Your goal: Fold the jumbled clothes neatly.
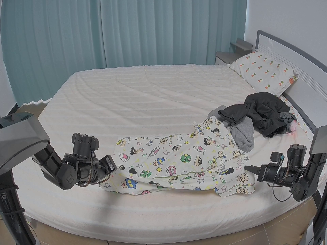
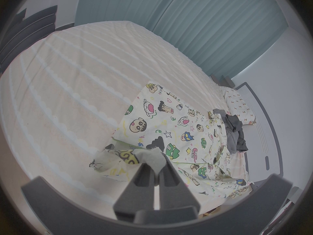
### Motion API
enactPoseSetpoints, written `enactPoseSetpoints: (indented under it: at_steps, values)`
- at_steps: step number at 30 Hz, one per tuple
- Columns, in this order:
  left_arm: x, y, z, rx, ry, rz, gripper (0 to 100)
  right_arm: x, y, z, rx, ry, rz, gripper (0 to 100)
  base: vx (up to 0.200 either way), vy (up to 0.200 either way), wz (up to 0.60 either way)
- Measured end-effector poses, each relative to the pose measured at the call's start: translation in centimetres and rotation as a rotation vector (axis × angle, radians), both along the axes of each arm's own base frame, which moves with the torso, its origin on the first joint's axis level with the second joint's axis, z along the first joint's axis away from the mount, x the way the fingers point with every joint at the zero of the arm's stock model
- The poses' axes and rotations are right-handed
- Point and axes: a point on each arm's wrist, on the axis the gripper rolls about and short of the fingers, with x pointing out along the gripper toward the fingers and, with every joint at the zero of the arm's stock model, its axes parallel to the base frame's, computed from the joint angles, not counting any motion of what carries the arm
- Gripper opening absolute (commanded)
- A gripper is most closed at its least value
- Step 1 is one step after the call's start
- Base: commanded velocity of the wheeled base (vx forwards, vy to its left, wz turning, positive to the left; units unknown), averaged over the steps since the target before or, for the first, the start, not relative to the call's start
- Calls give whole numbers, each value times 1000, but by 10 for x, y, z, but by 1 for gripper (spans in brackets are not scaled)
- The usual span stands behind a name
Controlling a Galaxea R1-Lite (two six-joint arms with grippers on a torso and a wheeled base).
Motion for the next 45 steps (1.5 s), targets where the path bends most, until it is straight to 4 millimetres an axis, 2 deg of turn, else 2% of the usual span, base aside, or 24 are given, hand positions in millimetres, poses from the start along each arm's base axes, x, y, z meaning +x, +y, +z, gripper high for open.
enactPoseSetpoints:
  at_steps: [6, 16, 28, 34, 45]
  values:
    - [2, -1, 1, -4, -7, 4, 0, -2, -3, 0, 4, 5, -5, 0, 0, 0, 0]
    - [-2, -4, -1, 0, 6, -6, 0, -12, -4, 4, 17, 16, 15, 0, 200, 0, 0]
    - [-11, -6, -1, 9, 17, -16, 0, -17, -6, 4, 19, 26, 5, 0, 0, 0, 0]
    - [-2, -8, -2, 5, 5, -14, 0, -10, -7, 3, 19, 16, 3, 0, 0, 0, 0]
    - [26, -11, -27, 19, 37, 0, 0, 16, -6, -6, 29, -3, 5, 0, 0, 0, 0]
